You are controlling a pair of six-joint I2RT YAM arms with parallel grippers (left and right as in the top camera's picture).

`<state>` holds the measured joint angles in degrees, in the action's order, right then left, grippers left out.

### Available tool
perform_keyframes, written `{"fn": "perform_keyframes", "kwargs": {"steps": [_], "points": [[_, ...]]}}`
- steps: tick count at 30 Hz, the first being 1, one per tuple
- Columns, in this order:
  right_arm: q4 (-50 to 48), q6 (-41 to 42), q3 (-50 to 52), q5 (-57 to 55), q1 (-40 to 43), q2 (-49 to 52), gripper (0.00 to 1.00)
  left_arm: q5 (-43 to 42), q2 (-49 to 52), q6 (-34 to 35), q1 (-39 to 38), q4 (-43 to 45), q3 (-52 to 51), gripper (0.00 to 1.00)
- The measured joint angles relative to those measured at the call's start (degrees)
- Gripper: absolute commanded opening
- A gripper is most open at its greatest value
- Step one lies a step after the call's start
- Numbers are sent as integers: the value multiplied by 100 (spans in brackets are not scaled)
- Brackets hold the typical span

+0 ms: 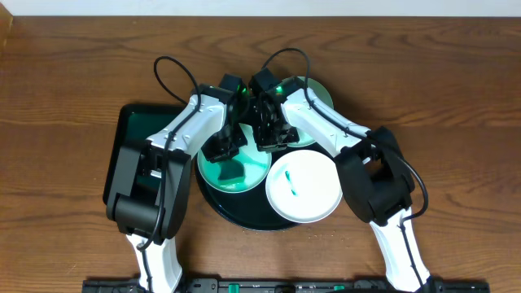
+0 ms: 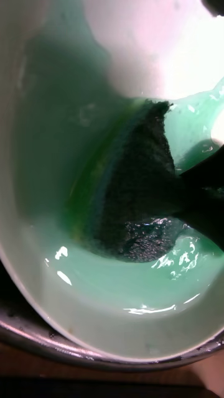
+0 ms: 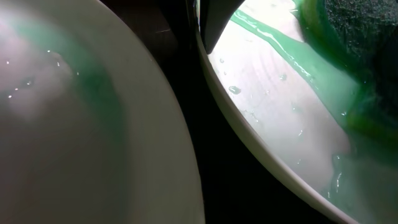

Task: Clean dirty plates on tray and stack at the side
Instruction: 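Scrub the left pale green plate with the sponge while right gripper holds it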

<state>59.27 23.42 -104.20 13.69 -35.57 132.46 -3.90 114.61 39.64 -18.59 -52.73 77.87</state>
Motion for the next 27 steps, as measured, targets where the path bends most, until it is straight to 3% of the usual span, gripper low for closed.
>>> {"fn": "perform_keyframes", "kwargs": {"steps": [7,9,17,23,27], "points": [[31,-2,9,96,13,0,1,-304,-39,-1425,133,72,0,7],[9,2,57,173,44,-11,1,-328,-59,-1392,205,76,0,7],[-55,7,131,339,96,-28,1,-4,-72,-83,127,68,0,7],[-42,17,131,337,101,-28,1,-719,-74,-1150,177,699,-42,7],[-39,31,144,345,101,-31,1,-330,-83,-1019,190,697,-24,7]]}}
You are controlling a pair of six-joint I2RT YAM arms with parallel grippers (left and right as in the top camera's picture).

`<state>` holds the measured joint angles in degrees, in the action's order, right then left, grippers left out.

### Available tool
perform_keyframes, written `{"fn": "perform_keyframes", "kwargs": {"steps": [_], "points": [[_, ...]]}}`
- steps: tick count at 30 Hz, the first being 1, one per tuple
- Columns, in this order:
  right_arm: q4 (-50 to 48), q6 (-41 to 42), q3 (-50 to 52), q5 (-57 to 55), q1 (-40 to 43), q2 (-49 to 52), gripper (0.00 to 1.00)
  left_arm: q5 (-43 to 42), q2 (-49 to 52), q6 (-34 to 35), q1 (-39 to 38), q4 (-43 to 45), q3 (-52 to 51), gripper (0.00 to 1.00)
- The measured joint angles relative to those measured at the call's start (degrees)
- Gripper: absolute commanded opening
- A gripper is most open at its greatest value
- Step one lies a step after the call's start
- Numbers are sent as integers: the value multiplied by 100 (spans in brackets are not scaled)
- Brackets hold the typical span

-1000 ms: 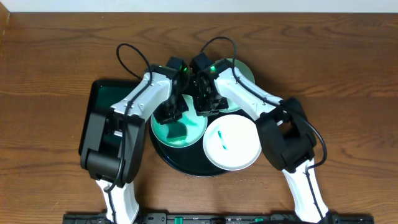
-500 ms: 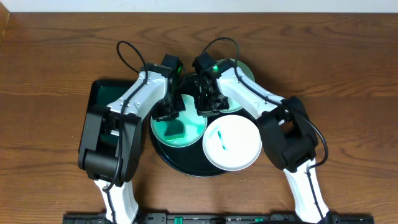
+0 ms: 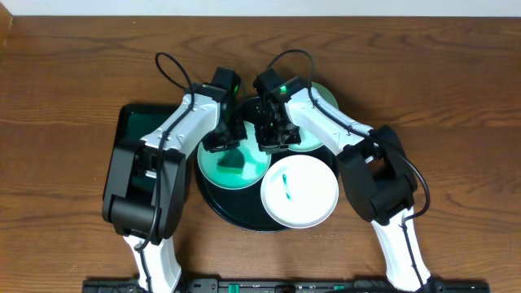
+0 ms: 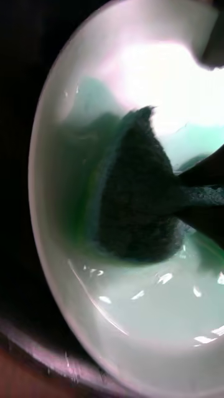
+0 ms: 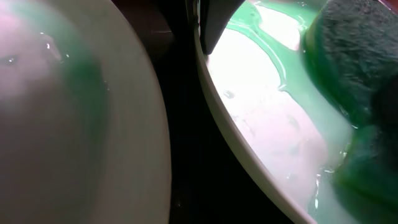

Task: Clean dirty plates on tray and stack at the side
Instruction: 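Scrub the left pale green plate with the sponge while right gripper holds it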

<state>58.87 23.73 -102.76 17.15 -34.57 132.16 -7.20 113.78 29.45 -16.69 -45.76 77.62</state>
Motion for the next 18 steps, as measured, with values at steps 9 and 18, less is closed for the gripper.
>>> {"fn": "perform_keyframes", "kwargs": {"steps": [9,18], "points": [[-9,15,4,4,0,-2,1,684,2,240,52,-713,229,7],[-13,15,9,4,0,-2,1,-319,0,26,-101,-245,55,7]]}}
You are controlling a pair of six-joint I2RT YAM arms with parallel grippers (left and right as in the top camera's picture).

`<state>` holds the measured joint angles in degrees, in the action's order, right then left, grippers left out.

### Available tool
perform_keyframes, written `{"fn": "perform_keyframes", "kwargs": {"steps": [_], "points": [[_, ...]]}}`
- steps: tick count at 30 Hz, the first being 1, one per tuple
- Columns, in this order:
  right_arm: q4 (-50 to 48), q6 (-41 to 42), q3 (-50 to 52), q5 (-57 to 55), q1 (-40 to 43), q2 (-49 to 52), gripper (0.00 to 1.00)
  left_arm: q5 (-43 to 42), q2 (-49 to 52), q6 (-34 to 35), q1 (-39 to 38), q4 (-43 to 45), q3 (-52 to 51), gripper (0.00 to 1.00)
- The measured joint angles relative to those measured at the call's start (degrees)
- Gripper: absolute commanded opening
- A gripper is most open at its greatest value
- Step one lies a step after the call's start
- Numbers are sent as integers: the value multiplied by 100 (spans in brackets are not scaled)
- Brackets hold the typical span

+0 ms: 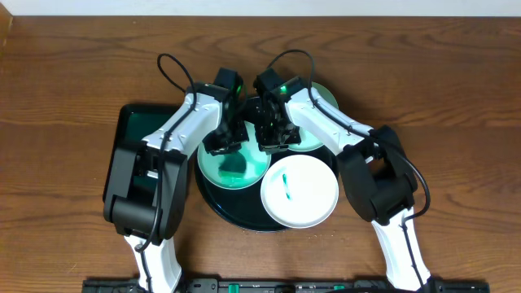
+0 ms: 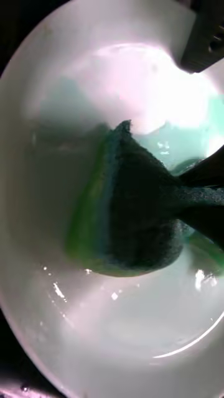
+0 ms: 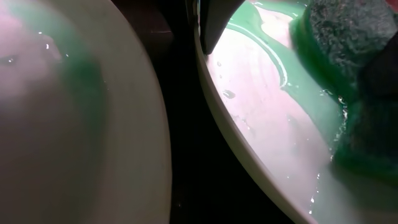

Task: Clean dirty plates on tray and stack at the side
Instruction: 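Scrub the left pale green plate with the sponge while right gripper holds it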

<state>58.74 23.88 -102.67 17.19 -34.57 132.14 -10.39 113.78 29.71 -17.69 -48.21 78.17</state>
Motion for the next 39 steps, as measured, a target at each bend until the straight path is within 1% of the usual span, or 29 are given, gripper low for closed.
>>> {"fn": "perform_keyframes", "kwargs": {"steps": [3,6,9,11,13,16,20,23,29,31,34,36,39], "points": [[0,0,0,2,0,0,1,254,-2,136,-17,133,-28,7],[4,2,0,9,0,0,1,859,-15,356,-166,195,-42,7],[4,2,0,11,0,0,1,1342,-15,529,-236,70,-26,7],[2,2,0,13,0,0,1,1460,-15,675,-219,-197,28,7],[2,2,0,13,0,0,1,1346,-15,708,-190,-352,46,7],[-4,2,0,17,0,0,1,487,-15,348,-76,-358,44,7],[-4,2,2,17,0,0,1,-66,-15,0,-50,-256,11,7],[-4,2,2,17,0,0,1,-42,-15,-81,39,-103,-13,7],[-9,2,4,20,0,0,1,527,-15,98,157,348,-24,7],[-20,2,4,28,0,0,1,822,-15,142,170,319,31,7],[-31,0,7,44,0,0,1,962,-20,153,151,160,74,7],[-31,0,7,44,0,0,1,925,-22,149,153,-9,109,7],[-33,0,9,44,0,0,1,402,-24,-26,199,-238,92,7]]}}
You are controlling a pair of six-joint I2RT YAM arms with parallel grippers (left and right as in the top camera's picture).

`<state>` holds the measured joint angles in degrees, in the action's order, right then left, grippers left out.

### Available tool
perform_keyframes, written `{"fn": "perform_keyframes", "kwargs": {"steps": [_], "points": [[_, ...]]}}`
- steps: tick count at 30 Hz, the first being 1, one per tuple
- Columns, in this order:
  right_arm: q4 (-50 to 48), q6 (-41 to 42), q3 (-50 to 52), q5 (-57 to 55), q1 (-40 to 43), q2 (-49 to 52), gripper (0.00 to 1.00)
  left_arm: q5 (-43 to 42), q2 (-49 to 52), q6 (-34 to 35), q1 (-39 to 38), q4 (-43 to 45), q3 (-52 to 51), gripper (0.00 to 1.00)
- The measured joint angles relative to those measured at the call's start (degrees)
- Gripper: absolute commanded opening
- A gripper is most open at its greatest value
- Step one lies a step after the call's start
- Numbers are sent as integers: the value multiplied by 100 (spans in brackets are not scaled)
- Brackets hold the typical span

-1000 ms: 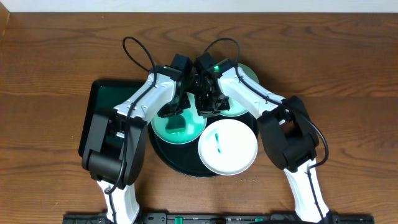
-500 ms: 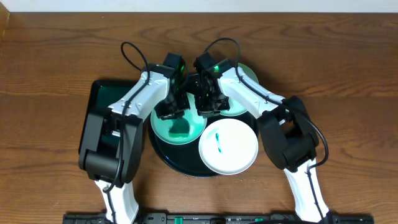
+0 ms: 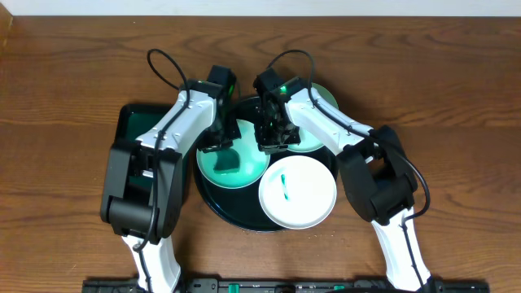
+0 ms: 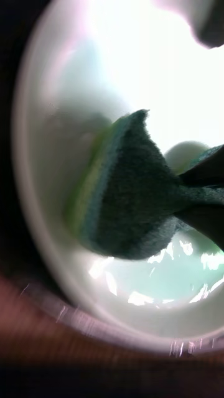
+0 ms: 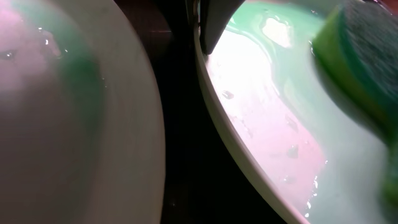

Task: Clean dirty plates on tray and stack at the side
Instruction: 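Scrub the left pale green plate with the sponge while right gripper holds it, then withdraw the left gripper with the sponge toward the water tray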

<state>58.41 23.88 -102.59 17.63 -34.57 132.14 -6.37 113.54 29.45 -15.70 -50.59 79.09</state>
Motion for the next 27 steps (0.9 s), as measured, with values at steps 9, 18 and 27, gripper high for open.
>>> {"fn": "perform_keyframes", "kwargs": {"steps": [9,18,27], "points": [[2,0,0,2,0,0,1,-629,-22,-264,-240,345,-181,7],[-2,0,2,0,0,0,1,730,-79,59,-466,446,-127,7],[0,0,2,2,0,0,1,1241,-667,72,-15,-498,492,7]]}}
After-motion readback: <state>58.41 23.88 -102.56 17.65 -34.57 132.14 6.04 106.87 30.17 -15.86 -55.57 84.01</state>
